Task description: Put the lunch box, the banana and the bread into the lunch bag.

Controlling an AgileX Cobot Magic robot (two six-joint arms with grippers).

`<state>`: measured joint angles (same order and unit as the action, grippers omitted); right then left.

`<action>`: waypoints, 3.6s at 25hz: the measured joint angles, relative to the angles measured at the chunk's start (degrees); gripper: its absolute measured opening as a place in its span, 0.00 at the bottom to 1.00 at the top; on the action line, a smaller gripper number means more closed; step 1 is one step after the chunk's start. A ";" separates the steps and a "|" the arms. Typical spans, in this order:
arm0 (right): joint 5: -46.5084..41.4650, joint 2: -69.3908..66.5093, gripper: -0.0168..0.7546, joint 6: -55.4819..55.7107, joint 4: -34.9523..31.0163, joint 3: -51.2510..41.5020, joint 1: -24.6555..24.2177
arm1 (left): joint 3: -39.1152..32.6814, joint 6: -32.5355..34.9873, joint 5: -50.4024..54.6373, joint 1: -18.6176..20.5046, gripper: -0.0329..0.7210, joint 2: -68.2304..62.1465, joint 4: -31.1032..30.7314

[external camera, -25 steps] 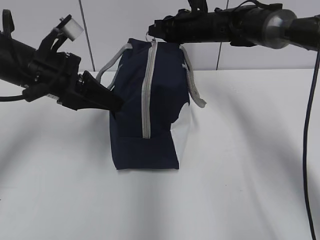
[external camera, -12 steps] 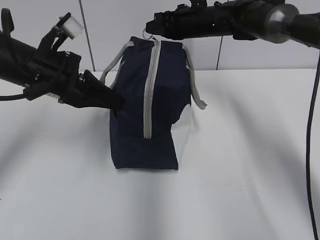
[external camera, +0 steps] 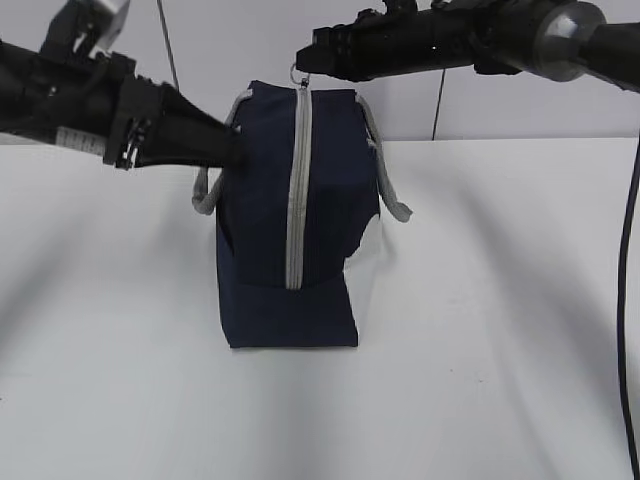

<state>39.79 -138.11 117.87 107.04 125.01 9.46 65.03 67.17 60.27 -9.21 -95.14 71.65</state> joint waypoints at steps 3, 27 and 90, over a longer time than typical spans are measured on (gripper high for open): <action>0.71 0.00 0.00 0.55 0.13 0.00 -0.27 | 0.00 -2.24 -7.20 0.39 0.45 2.27 5.79; 1.55 0.00 0.00 1.36 0.35 0.00 -0.44 | 15.66 -4.63 -23.06 -2.46 0.45 -15.23 18.26; 1.96 -2.45 0.00 2.72 0.70 4.80 -1.18 | 18.12 -2.04 -22.29 -6.10 0.07 -13.29 4.99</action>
<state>41.75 -140.57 120.59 107.74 129.81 8.27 83.15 65.13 37.97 -15.30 -108.43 76.65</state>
